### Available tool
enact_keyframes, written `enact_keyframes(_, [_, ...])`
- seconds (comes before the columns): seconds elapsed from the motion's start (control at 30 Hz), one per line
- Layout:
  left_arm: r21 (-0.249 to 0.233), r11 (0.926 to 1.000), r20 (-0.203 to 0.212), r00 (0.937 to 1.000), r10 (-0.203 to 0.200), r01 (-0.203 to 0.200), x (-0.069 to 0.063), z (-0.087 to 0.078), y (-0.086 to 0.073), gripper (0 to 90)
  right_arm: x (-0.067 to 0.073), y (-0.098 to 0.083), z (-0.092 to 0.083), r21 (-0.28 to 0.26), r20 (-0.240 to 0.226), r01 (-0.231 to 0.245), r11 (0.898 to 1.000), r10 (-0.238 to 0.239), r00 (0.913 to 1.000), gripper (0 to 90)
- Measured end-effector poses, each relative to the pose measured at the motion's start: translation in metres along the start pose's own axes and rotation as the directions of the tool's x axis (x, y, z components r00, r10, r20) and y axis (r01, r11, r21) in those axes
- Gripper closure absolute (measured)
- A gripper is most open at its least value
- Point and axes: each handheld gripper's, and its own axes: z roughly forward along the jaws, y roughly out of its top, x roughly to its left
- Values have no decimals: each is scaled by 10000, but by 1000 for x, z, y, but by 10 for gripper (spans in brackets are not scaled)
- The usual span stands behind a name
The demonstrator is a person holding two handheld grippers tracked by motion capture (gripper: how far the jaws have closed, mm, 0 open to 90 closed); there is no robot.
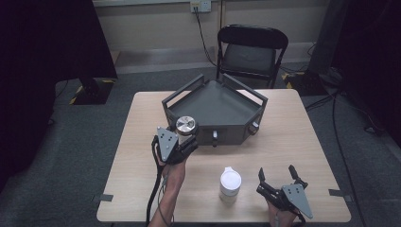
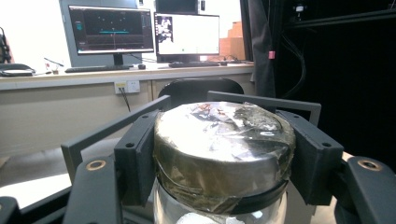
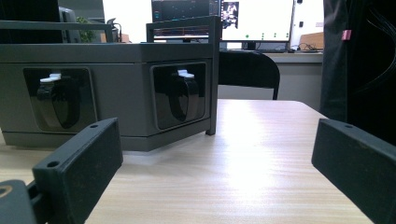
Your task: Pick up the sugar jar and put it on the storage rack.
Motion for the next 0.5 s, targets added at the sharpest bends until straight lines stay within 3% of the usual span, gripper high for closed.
enact_keyframes(0.27, [101, 9997, -566, 9982, 209, -204, -15, 20, 8, 348, 0, 0, 0, 1, 5, -2, 10000, 2, 10000, 6])
enact_keyframes(0.5, [115, 9997, -735, 9971, 219, -212, -18, 41, 13, 348, 0, 0, 0, 5, -9, -7, 10000, 7, 10000, 6])
